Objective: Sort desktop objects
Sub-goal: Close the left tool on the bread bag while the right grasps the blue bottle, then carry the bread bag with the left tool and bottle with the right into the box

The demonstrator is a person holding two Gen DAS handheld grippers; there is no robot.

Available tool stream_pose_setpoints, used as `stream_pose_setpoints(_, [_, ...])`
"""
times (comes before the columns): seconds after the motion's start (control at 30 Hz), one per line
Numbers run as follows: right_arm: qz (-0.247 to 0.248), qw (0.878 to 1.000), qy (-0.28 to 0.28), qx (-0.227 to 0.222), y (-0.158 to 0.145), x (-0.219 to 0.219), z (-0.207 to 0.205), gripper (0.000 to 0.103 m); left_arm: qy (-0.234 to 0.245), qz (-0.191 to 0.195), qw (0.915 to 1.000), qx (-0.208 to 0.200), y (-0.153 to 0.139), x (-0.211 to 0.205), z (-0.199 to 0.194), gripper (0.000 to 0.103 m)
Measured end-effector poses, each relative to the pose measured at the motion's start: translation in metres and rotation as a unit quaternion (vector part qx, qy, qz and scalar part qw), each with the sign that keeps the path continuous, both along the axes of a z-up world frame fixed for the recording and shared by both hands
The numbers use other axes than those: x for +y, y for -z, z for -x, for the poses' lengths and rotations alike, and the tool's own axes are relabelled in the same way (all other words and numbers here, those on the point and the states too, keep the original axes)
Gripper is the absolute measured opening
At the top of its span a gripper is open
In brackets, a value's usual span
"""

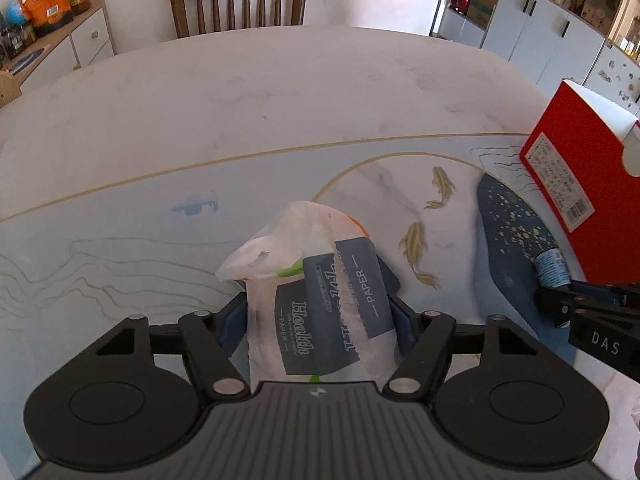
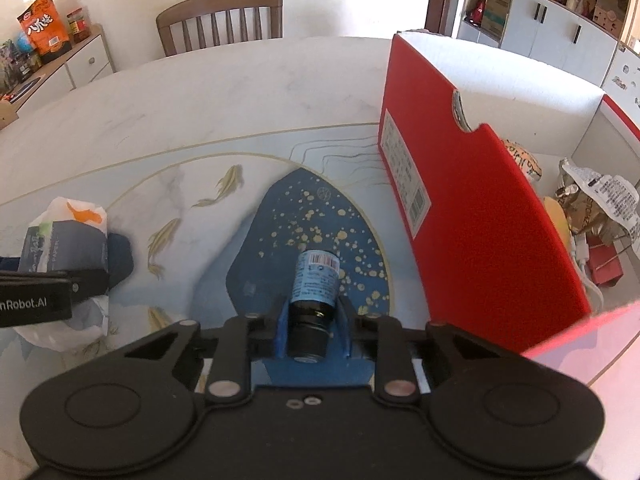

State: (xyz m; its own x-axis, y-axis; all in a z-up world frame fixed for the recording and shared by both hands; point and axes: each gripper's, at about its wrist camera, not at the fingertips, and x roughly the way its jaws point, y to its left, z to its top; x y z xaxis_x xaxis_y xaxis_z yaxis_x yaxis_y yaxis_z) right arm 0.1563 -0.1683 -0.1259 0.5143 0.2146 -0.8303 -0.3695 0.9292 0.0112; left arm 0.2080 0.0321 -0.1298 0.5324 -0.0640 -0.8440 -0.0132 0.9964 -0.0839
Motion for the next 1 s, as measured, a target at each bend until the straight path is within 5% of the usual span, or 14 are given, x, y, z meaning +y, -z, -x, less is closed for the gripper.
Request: stream_pose_setpoints(1.0, [-0.059,0.998,-0.01,-0.027,-0.063,-0.054,0.065,0.023,0.078,0.031,0.9958,-0.037,-0.056,-0.063,0.061,0.064])
